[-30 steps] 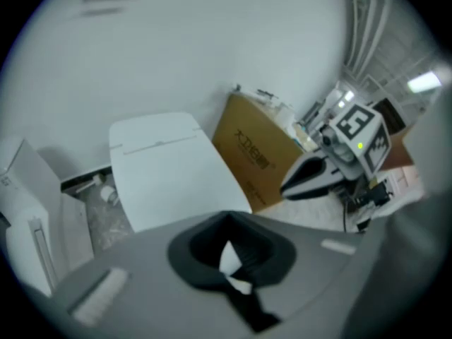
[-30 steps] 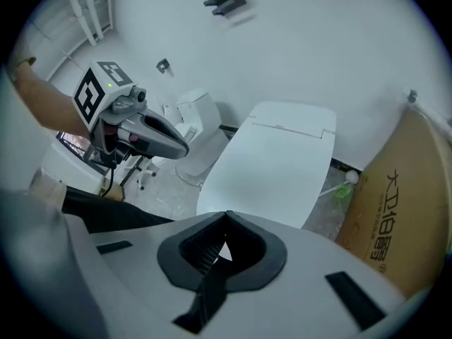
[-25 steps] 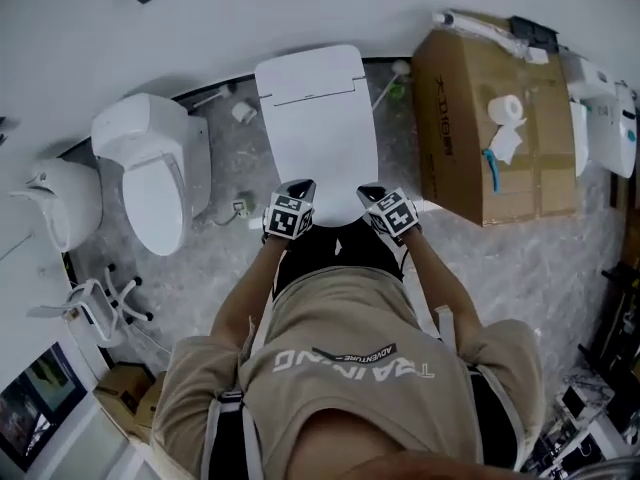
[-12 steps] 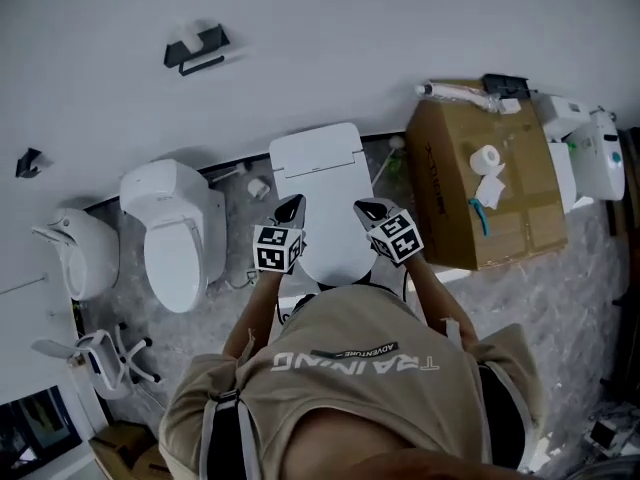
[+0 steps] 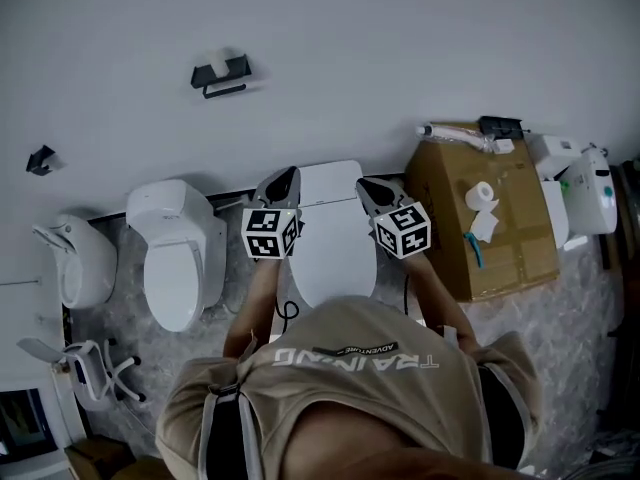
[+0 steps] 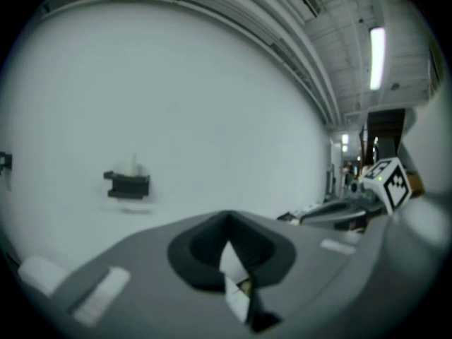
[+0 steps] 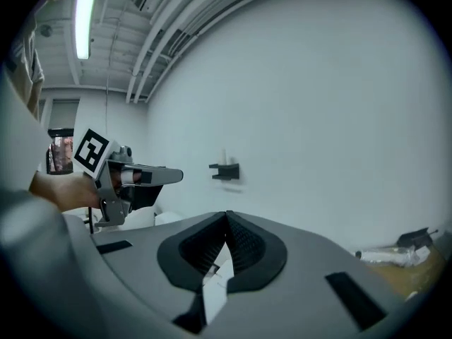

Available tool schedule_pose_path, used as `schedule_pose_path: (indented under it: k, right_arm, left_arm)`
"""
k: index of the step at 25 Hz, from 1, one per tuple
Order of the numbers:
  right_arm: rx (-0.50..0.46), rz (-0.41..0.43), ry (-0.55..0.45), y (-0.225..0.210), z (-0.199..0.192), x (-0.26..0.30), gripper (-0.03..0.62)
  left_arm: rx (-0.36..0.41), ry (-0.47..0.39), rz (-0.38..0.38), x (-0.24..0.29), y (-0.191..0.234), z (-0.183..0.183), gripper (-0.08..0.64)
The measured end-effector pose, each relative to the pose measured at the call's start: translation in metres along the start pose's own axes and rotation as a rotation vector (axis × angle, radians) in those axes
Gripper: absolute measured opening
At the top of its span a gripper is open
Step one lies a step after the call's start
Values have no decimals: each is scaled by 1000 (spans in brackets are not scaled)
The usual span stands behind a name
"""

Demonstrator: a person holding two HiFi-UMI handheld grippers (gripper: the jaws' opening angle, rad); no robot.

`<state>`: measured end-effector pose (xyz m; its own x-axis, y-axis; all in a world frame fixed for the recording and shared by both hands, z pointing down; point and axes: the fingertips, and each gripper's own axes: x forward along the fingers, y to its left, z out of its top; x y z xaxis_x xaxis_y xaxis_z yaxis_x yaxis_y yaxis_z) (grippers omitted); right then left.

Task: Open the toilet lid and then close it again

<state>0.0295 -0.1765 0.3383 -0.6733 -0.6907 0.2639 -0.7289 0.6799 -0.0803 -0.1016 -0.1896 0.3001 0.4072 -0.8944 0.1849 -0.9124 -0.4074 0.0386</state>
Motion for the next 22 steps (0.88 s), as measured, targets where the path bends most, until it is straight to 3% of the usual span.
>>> schedule_pose_path:
  k: [4, 10, 15, 22]
  right_arm:
    - [-25, -33, -103, 5, 47, 0, 14]
    - [-114, -15, -193, 17, 99, -13, 14]
    - [-147, -52, -274, 16, 128, -26, 14]
    - [-105, -67, -292, 17, 127, -32, 14]
  left_arm:
    - [103, -92, 40, -8, 5, 41, 3]
    - [153, -178, 77, -23, 3, 78, 3]
    - [263, -232, 97, -31, -1, 113, 3]
    - [251, -247, 106, -39, -7, 111, 3]
